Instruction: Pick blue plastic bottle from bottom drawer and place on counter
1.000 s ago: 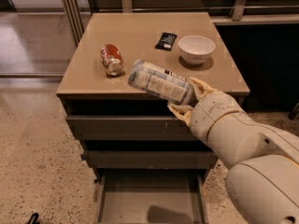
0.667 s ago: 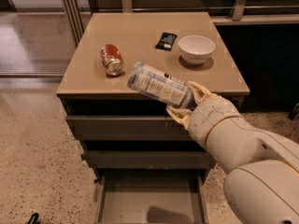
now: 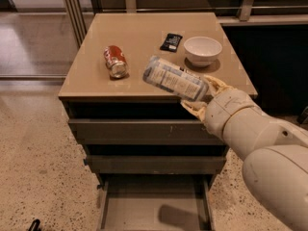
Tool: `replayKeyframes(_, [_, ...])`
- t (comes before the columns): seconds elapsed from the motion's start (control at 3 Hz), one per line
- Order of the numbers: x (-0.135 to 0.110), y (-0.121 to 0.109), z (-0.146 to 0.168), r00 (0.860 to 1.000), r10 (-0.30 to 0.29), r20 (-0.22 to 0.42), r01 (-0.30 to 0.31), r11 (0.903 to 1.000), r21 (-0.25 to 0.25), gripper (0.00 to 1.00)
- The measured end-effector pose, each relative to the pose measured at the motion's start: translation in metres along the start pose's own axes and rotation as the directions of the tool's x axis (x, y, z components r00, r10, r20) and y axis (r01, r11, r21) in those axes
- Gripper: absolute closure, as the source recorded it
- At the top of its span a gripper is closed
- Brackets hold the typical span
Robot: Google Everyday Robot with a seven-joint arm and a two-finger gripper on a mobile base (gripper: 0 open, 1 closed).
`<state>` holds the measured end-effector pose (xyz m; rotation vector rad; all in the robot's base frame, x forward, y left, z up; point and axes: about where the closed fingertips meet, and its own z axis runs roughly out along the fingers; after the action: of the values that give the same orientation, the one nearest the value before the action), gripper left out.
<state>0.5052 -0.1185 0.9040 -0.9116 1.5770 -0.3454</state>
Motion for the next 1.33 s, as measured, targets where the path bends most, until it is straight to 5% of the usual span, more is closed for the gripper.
replayKeyframes(0.67, [0.049, -0.027, 0.013, 0.987, -0.115, -0.112, 0.106, 0.9906, -0.087, 1.00])
replayKeyframes(1.33, [0.048, -0.057, 0.064, 0.972, -0.192, -0.140, 0.173, 0.9758, -0.134, 1.00])
